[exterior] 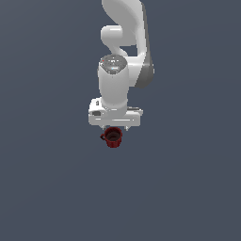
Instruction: Pick up the object and move it to a goal position.
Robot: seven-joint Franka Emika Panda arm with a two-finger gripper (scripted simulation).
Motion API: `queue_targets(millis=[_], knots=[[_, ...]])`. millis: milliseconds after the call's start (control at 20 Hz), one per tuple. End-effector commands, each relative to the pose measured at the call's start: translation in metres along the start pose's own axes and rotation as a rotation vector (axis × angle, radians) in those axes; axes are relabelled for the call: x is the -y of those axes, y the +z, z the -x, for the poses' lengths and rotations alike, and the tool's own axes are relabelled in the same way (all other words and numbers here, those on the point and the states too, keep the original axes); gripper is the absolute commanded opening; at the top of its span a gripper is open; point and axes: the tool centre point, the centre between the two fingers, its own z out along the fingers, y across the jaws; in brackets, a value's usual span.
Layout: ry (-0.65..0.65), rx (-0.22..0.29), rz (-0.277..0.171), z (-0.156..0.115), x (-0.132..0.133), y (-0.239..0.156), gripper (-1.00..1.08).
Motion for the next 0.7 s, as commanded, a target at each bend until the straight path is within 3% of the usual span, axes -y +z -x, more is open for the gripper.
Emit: queue_targets(millis=[0, 650], knots=[[0.0, 0.0, 0.0, 0.0, 0.0, 0.0, 0.68], [0.007, -0.016, -0.016, 0.0001, 0.0062, -0.0005, 0.68]])
